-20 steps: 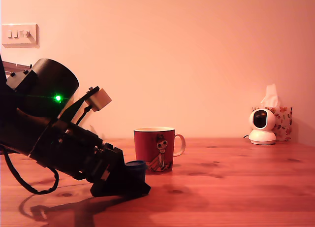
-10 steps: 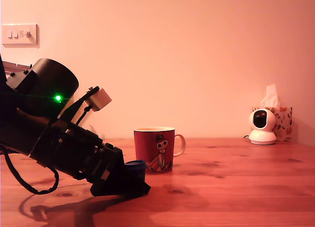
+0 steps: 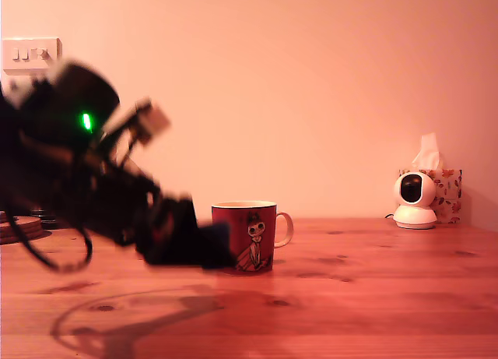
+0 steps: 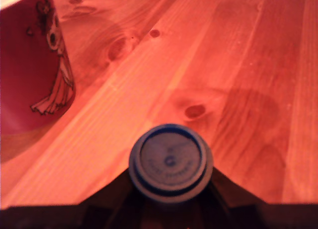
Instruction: Pick up the coffee capsules on the table and drop them inside the coffee cup
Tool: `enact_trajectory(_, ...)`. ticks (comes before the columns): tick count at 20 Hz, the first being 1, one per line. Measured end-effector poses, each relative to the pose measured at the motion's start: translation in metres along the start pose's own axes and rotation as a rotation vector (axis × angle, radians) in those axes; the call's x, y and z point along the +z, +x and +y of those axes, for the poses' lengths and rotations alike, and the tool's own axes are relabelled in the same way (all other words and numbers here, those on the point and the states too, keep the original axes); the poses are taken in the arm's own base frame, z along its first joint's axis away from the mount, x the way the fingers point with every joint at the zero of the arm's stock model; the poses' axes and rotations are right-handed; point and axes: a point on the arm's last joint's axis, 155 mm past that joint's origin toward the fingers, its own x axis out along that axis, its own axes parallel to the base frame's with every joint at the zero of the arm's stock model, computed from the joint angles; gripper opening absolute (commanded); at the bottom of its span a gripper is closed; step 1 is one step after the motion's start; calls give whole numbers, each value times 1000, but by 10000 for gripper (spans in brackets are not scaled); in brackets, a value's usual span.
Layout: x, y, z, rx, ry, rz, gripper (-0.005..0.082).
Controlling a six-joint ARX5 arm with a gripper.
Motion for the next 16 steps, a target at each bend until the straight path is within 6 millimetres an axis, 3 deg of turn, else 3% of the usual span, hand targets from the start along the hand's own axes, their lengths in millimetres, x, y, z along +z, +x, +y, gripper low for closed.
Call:
enact_trajectory(4,4,-15,-6,4,-46,39,112)
enact_trajectory(10,36,-49,4,136,-113,7,112)
enact_trajectory(16,43,-64,11,204,-244,56,112)
